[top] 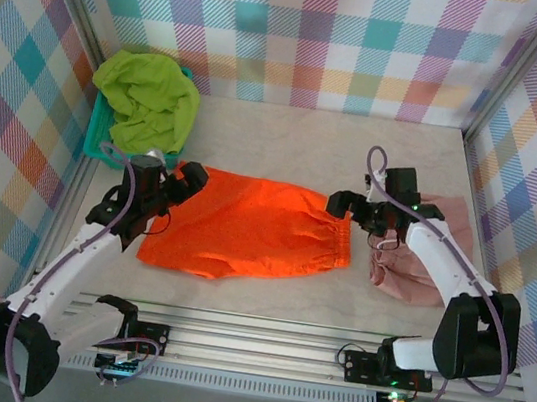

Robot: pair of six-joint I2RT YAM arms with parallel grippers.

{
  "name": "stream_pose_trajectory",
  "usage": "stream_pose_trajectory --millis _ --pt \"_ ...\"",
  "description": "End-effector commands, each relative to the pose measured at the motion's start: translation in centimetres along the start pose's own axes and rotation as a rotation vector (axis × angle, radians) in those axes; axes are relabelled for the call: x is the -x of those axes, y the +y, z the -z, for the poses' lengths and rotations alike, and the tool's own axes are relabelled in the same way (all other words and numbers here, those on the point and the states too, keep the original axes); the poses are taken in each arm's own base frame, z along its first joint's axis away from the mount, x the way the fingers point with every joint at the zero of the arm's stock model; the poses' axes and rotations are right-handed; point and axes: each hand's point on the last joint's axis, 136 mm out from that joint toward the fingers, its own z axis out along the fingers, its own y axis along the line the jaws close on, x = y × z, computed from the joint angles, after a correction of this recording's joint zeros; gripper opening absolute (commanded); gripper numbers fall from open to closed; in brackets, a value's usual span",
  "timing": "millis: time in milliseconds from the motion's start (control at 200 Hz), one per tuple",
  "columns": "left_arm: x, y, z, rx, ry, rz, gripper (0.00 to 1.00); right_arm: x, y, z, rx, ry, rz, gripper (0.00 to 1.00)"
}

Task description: Fold and stack the shorts

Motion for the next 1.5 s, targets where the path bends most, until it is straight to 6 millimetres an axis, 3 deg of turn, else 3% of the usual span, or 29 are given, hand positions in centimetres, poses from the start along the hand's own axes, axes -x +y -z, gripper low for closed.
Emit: stream_pose_trajectory --millis 0,95,315,455,605,900,1075,1180,1350,1495 --pt "-4.1 1.3 -0.9 0.043 0.127 -0.037 1.0 -2.5 -4.3 -0.9 -0.172 0.134 0.012 1.0" --pt "-6.0 1.9 -2.2 0.051 0.151 -0.044 1.0 -2.8 -4.8 -2.2 -0.173 0.175 0.002 0.99" --pt "-10.5 6.5 -4.6 0.172 0.222 -0.052 1.0 -3.3 -5.1 -5.2 -0.127 0.245 -0.014 0.89" --pt "-12.1 9.2 -5.3 0.237 0.253 -0.042 1.0 -3.8 -5.1 -6.6 -0.111 0.282 -0.026 0.78" --pt "-13.0 10.3 -5.3 0.262 0.271 -0.043 1.0 -4.4 -4.8 -7.8 -0.11 0.312 -0.018 0.71" --pt "-13.0 11.1 -4.9 0.29 0.263 -0.051 1.0 -5.9 -3.6 -9.8 -0.156 0.367 0.045 0.65" --pt "-12.2 10.4 -4.3 0.273 0.233 -0.047 1.0 -6.6 -3.9 -10.7 -0.234 0.391 0.102 0.45" --pt "-10.6 9.3 -3.0 0.253 0.178 -0.055 1.0 -6.4 -4.4 -10.6 -0.31 0.391 0.16 0.19" --pt "-8.3 8.2 -0.5 0.239 0.097 -0.076 1.0 -4.4 -5.5 -8.5 -0.443 0.35 0.25 0.0" --pt "-7.4 8.1 0.6 0.23 0.064 -0.072 1.0 -1.4 -5.5 -4.8 -0.557 0.307 0.371 0.0"
